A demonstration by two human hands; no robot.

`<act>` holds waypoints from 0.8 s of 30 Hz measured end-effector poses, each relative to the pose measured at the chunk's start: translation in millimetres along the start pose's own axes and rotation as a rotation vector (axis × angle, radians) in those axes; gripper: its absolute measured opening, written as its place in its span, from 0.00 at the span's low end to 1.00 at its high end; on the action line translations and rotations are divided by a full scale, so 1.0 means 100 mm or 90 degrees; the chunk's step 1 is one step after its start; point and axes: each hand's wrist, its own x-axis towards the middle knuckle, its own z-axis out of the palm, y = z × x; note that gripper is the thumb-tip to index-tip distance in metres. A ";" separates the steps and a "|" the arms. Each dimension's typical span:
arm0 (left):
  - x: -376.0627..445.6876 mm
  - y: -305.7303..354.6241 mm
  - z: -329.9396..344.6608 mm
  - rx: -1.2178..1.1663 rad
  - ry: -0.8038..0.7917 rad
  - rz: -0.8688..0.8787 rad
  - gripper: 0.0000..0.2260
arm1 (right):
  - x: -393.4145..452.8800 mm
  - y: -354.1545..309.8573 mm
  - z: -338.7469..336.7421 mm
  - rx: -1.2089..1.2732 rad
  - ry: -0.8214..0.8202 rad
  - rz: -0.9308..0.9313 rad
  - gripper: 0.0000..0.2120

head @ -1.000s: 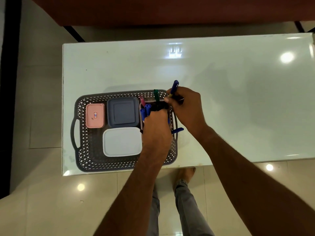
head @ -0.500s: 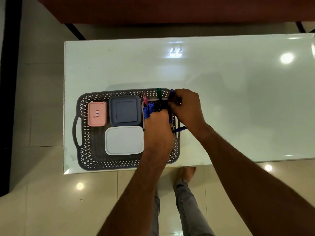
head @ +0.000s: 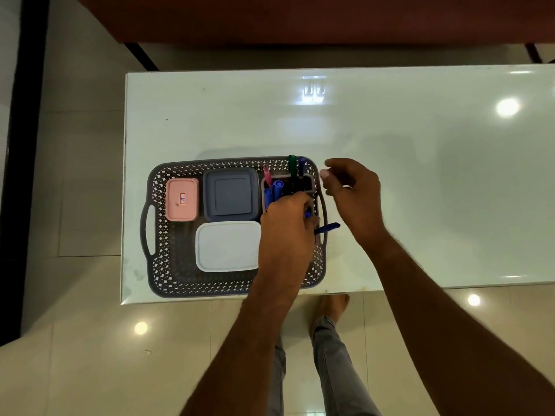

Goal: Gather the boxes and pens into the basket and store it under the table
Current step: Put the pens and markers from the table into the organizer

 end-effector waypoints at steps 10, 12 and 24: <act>-0.03 -0.42 -0.41 -0.153 0.214 0.042 0.15 | -0.27 0.17 -0.10 0.331 0.017 0.166 0.21; -0.01 -0.54 -0.54 -0.159 0.221 0.043 0.16 | -0.32 0.18 -0.08 0.339 0.003 0.172 0.26; 0.11 -1.60 -1.25 -0.212 0.292 -0.033 0.20 | -0.47 0.26 0.13 0.372 -0.026 0.227 0.31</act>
